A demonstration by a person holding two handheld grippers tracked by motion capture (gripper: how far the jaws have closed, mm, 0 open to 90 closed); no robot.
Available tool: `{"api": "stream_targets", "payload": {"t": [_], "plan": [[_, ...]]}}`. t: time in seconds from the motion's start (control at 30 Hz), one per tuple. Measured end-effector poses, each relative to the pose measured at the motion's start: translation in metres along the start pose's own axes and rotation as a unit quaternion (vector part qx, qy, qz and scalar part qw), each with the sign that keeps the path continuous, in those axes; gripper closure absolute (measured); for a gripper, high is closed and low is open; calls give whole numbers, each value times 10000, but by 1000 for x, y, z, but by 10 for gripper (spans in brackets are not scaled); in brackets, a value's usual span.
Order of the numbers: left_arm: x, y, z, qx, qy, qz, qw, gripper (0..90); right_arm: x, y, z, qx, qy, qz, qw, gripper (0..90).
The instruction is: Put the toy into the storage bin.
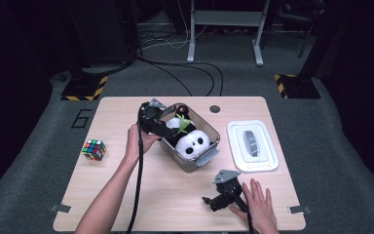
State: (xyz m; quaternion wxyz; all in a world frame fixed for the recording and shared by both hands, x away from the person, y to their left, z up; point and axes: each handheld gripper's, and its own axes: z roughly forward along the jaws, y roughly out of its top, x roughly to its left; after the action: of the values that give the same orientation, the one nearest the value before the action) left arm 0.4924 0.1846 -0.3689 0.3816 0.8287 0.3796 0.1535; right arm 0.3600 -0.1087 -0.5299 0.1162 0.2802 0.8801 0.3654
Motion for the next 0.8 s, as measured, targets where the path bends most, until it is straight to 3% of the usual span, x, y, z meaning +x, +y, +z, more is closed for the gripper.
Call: {"api": "stream_targets", "payload": {"t": [0.23,0.43,0.67,0.8], "plan": [[19,-18,-18,-117,146,-132,9997,1,0,0,0,0,-6,0,10000,0],[31,-33,-32,-284,233,-72,9993,0,0,0,0,2,2,-7,10000,0],[47,-54,-45,-454,315,-242,9982,1,0,0,0,3,2,-5,10000,0],[61,-70,-52,-461,471,-362,9972,1,0,0,0,2,1,-8,10000,0]]}}
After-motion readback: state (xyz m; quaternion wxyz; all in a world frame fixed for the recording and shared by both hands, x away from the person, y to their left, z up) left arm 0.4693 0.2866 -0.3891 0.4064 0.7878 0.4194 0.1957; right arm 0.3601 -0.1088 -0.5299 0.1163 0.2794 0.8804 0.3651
